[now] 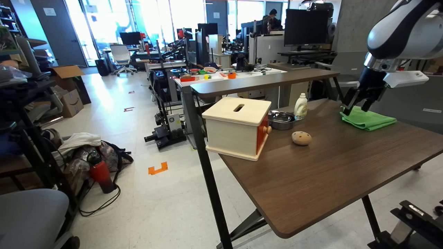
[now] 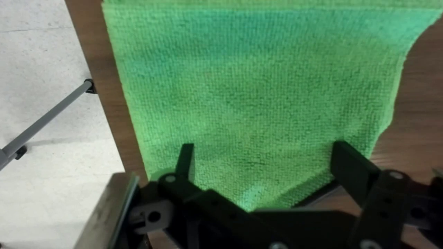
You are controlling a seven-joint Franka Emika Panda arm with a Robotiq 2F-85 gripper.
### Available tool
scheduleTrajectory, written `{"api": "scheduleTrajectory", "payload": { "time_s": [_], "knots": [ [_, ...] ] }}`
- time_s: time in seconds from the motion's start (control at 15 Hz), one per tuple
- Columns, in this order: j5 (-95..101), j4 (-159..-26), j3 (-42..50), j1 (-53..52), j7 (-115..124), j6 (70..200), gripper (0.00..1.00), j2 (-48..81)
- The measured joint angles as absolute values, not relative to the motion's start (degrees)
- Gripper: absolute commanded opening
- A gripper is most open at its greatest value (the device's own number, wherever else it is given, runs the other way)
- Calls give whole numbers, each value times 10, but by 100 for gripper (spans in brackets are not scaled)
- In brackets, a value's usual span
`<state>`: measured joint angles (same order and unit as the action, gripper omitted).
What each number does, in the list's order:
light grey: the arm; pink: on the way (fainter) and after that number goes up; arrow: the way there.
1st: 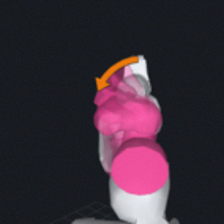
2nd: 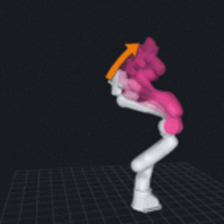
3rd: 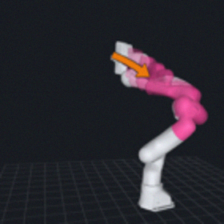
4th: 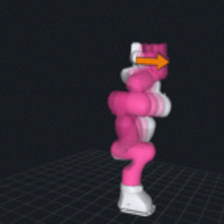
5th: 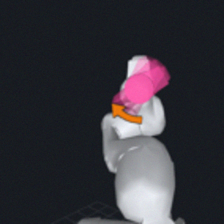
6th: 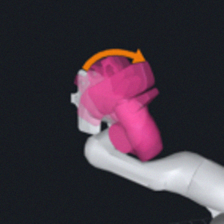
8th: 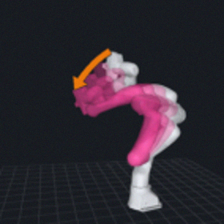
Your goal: Use the green towel to wipe the right side of the table
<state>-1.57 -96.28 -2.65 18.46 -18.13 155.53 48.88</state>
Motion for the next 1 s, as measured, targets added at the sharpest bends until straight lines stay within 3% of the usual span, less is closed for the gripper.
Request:
{"api": "scheduleTrajectory", "payload": {
  "time_s": [0.6,1.0],
  "knots": [
    [-16,-933,-28,167,-175,1539,100,514],
    [-20,-1025,-54,196,-209,1548,100,463]
  ]
}}
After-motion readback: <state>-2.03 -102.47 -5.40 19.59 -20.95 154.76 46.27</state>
